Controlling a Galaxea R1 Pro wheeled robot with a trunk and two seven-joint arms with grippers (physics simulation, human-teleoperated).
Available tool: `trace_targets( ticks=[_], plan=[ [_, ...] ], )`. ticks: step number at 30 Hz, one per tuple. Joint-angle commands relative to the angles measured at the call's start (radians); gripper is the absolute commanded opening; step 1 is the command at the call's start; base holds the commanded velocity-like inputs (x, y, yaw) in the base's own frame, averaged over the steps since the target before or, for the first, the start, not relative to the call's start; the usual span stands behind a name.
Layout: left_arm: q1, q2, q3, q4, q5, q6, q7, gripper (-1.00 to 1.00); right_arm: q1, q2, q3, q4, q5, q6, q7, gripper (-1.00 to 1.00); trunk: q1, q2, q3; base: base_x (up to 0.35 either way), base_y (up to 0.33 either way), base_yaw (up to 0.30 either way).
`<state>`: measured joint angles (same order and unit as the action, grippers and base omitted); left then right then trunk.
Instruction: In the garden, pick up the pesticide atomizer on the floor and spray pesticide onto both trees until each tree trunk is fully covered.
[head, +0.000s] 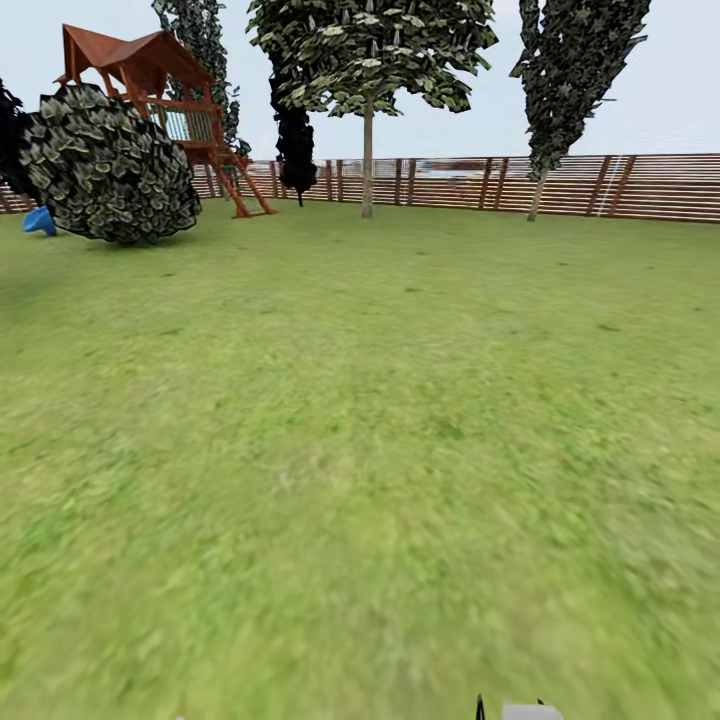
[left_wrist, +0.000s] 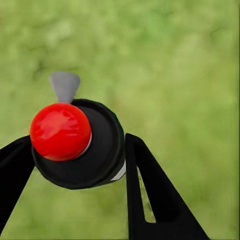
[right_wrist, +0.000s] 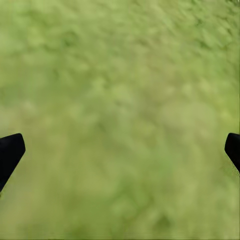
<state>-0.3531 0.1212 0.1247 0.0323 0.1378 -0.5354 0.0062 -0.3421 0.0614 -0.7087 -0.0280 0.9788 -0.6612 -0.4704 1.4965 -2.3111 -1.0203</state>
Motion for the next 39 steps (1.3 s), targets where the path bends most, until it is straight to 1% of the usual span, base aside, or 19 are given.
trace_targets(
  ticks=[1,39],
  plan=[
    [0.0,0.0,0.0,0.0,0.0,0.0,0.0,-1.0,0.0,0.0,0.0,0.0,0.0,0.0,0.0,1.0,0.0,0.0,0.0,0.339,0.0,0.0],
    [0.0,-0.002,0.0,0.001,0.0,0.0,-0.002,-1.0,0.0,0.0,0.0,0.0,0.0,0.0,0.0,1.0,0.0,0.0,0.0,0.339,0.0,0.0]
  ],
)
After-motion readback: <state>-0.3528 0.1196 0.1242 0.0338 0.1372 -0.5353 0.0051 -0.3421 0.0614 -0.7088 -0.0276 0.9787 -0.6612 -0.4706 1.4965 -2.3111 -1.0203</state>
